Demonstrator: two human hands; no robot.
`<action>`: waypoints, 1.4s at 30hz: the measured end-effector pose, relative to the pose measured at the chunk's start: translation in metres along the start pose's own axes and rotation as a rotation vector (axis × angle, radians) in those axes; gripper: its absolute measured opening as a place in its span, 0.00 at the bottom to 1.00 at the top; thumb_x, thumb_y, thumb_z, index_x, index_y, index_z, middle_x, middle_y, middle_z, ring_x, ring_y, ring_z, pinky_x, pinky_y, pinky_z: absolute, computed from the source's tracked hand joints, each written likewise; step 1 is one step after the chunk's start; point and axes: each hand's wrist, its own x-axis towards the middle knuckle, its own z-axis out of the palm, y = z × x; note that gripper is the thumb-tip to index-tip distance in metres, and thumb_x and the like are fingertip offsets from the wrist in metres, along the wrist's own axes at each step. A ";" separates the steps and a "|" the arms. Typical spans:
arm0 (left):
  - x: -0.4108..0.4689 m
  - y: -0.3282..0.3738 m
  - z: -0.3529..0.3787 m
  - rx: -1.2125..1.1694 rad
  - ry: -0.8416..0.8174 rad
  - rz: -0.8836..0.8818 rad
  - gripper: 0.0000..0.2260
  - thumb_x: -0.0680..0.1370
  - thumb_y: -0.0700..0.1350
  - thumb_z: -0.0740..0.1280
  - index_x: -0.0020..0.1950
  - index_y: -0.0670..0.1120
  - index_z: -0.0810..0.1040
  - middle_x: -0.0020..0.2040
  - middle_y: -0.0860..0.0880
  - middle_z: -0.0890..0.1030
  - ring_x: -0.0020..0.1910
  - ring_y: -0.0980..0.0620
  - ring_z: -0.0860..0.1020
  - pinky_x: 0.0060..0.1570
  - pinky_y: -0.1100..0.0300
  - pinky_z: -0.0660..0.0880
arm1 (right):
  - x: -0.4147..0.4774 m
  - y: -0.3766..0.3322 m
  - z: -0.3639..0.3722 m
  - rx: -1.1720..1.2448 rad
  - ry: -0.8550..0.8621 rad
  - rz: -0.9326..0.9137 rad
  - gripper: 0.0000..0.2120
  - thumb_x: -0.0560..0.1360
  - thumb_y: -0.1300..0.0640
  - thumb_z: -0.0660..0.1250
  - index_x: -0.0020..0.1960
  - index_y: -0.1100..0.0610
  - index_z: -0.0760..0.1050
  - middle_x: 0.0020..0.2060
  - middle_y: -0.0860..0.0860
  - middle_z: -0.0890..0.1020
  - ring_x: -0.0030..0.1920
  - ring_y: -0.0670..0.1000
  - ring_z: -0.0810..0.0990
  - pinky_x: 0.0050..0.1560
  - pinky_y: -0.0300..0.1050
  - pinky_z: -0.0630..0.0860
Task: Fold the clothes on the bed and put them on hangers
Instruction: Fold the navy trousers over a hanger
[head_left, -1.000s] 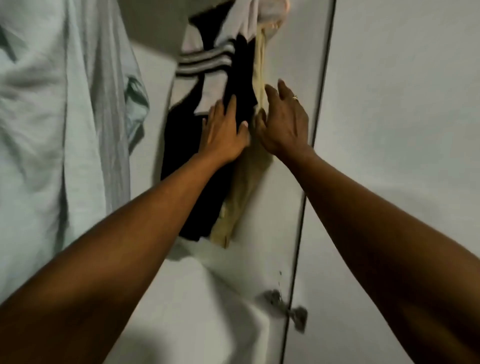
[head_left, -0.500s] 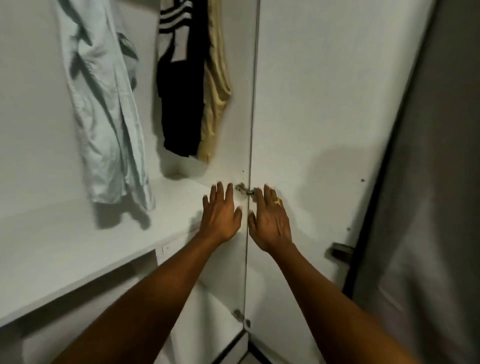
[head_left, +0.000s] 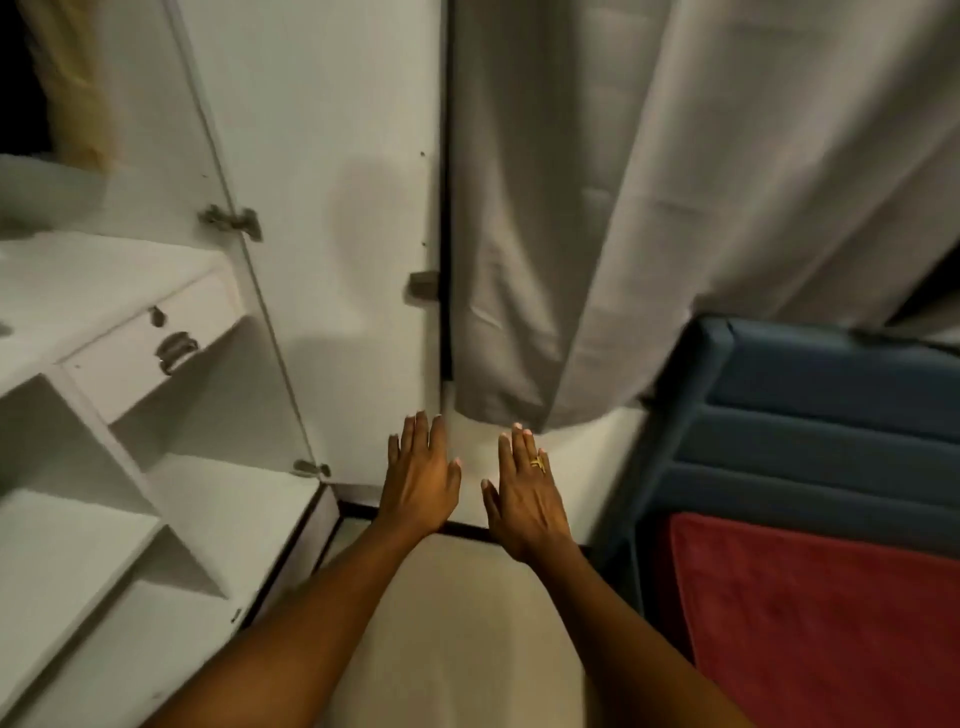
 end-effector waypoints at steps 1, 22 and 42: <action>-0.015 0.024 0.014 0.007 -0.043 0.049 0.30 0.86 0.54 0.53 0.83 0.44 0.48 0.83 0.41 0.49 0.82 0.42 0.48 0.80 0.45 0.49 | -0.031 0.021 0.004 -0.021 -0.013 0.066 0.33 0.86 0.44 0.46 0.83 0.59 0.38 0.81 0.58 0.36 0.81 0.57 0.35 0.82 0.55 0.40; -0.524 0.405 0.152 0.063 -0.617 1.219 0.30 0.84 0.55 0.55 0.83 0.42 0.52 0.82 0.40 0.55 0.82 0.42 0.52 0.79 0.43 0.51 | -0.749 0.163 0.017 0.195 0.196 1.233 0.31 0.86 0.45 0.52 0.83 0.61 0.52 0.82 0.62 0.48 0.83 0.60 0.47 0.82 0.57 0.47; -1.001 0.600 0.195 0.180 -0.997 1.848 0.33 0.84 0.56 0.58 0.83 0.43 0.48 0.82 0.40 0.54 0.81 0.41 0.54 0.77 0.43 0.57 | -1.239 0.122 0.022 0.289 0.306 1.895 0.26 0.85 0.46 0.56 0.76 0.61 0.65 0.80 0.64 0.57 0.81 0.64 0.56 0.78 0.60 0.58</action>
